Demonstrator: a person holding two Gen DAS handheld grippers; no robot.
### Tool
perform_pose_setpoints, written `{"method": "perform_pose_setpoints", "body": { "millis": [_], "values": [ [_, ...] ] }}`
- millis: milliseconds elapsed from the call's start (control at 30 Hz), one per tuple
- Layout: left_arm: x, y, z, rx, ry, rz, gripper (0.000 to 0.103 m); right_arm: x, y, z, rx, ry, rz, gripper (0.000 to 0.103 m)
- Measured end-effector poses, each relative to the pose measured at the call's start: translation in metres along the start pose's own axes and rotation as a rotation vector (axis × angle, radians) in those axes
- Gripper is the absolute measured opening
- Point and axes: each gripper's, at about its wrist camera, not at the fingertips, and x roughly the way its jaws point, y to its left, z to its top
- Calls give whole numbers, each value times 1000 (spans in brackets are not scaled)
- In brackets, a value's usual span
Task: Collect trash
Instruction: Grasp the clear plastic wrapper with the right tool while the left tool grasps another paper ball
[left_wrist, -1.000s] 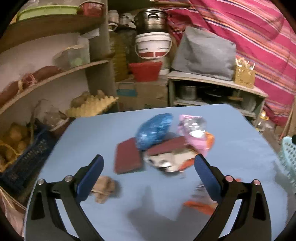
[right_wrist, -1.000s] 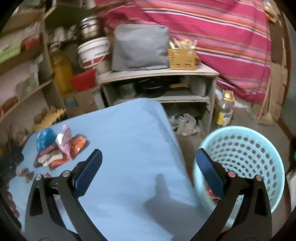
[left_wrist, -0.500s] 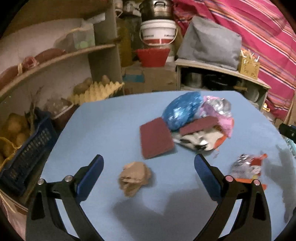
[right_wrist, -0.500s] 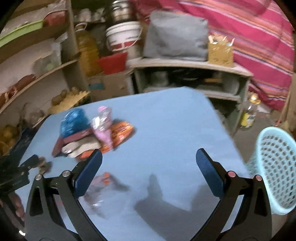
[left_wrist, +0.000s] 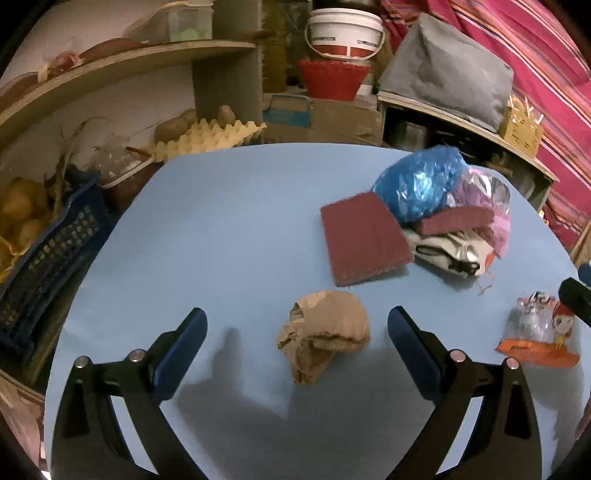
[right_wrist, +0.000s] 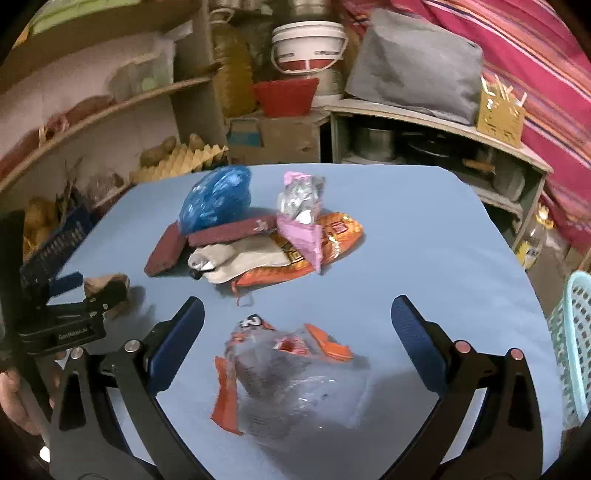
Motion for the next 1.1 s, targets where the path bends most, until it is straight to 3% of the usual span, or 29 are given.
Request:
{"method": "perform_pose_setpoints", "body": {
  "millis": [100,167,333,567,667,733,933,1100],
  "values": [
    [1,0,-3,12,-7,-18,88,5,6,-3,-26,11,-21,99],
    [0,1,-2,10,-8,-45,69,11,7,-5,-25,31,-25,99],
    [7,-5,-2,44,26,-61,42,23,12,-10,-47,73,-58,99],
    [-6,-8,3,39,11,-75,39,29,16,-16,-67,119,-50,95],
    [-18,-8,7,34,-18,-79,39,34,15,-21,-74,155,-49,82],
    [-24,-7,9,25,-32,-83,39,35,10,-23,-50,162,-30,81],
    [-38,-7,12,-19,-37,-92,39,29,3,-21,-17,144,-1,53],
    [-47,-17,14,-15,-55,-92,39,16,-5,-17,-13,101,13,11]
  ]
}}
